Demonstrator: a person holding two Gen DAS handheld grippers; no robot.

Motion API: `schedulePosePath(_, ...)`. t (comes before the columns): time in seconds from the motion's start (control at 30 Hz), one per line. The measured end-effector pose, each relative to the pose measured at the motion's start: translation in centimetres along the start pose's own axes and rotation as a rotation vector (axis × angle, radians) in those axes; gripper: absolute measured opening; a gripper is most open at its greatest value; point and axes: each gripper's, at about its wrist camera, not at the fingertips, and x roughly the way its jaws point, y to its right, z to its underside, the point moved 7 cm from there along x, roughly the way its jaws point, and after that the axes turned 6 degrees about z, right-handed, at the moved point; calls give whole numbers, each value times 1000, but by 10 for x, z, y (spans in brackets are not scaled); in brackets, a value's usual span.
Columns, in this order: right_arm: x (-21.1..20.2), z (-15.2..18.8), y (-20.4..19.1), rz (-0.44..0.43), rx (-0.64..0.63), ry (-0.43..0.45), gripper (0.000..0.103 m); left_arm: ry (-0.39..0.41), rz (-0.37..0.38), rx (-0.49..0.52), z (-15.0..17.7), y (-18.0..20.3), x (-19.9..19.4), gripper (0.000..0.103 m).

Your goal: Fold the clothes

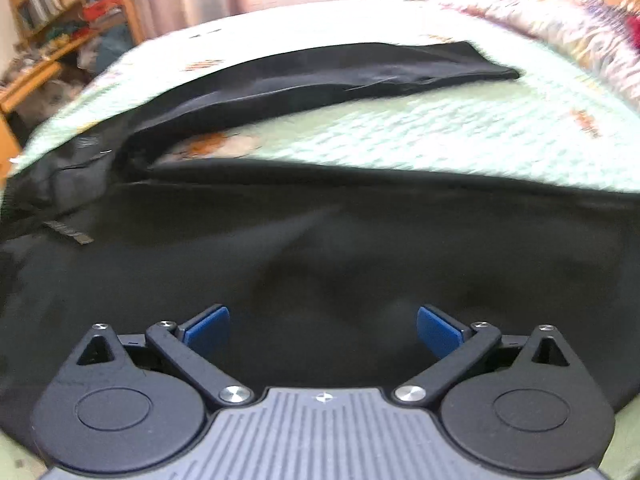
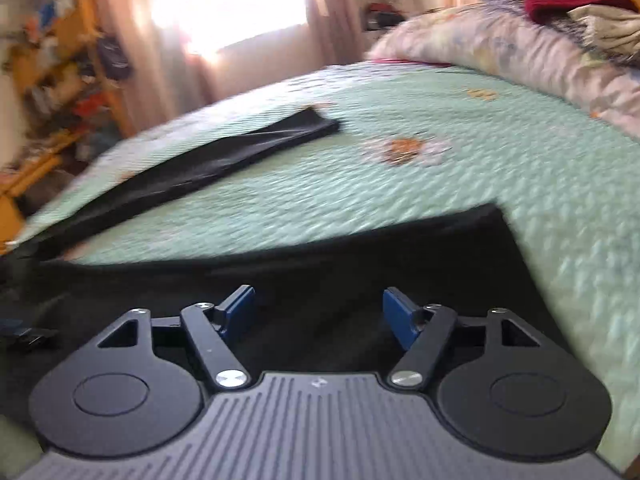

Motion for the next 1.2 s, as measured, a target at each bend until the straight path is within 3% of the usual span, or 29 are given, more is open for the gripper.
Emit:
schedulePosePath(0.03, -1, 9, -5, -27, 2, -16, 79, -28, -25, -9, 5, -9, 8, 102)
schedulePosePath(0.07, -2, 17, -8, -50, 5, -31, 80, -22, 0, -43, 10, -18, 13, 103)
schedulePosePath(0.17, 5, 12, 4, -13, 36, -23, 79, 10, 43, -94, 17, -34, 18, 103)
schedulePosePath(0.37, 14, 1, 29, 63, 107, -9, 74, -46, -17, -56, 7, -31, 11, 102)
schedulePosePath(0.43, 3, -3, 26, 46, 130, 2, 74, -45, -42, -9, 8, -27, 6, 102)
schedulePosePath(0.57, -11, -1, -7, -138, 122, 9, 79, -29, -64, 90, 17, -19, 4, 103)
schedulePosePath(0.63, 3, 6, -20, -220, 131, -47, 81, -42, -34, 44, 17, -26, 7, 103)
schedulePosePath(0.7, 26, 15, -13, -243, 185, -93, 80, -55, -5, -1, 17, -34, 9, 103)
schedulePosePath(0.73, 35, 18, -7, -249, 209, -96, 77, -61, 10, -24, 16, -37, 10, 103)
schedulePosePath(0.77, 35, 17, -1, -251, 217, -83, 68, -68, 25, -46, 16, -41, 12, 103)
schedulePosePath(0.83, 32, 13, 12, -202, 239, -70, 58, -66, 20, -27, 16, -41, 12, 103)
schedulePosePath(1.03, 11, 8, 41, -10, 263, -12, 60, -40, 9, -30, 20, -37, 14, 103)
schedulePosePath(1.13, 0, 5, 33, -37, 265, 6, 71, -50, 16, -38, 18, -39, 14, 103)
schedulePosePath(1.2, 1, 6, 30, -70, 272, 0, 71, -52, 6, -33, 18, -38, 14, 103)
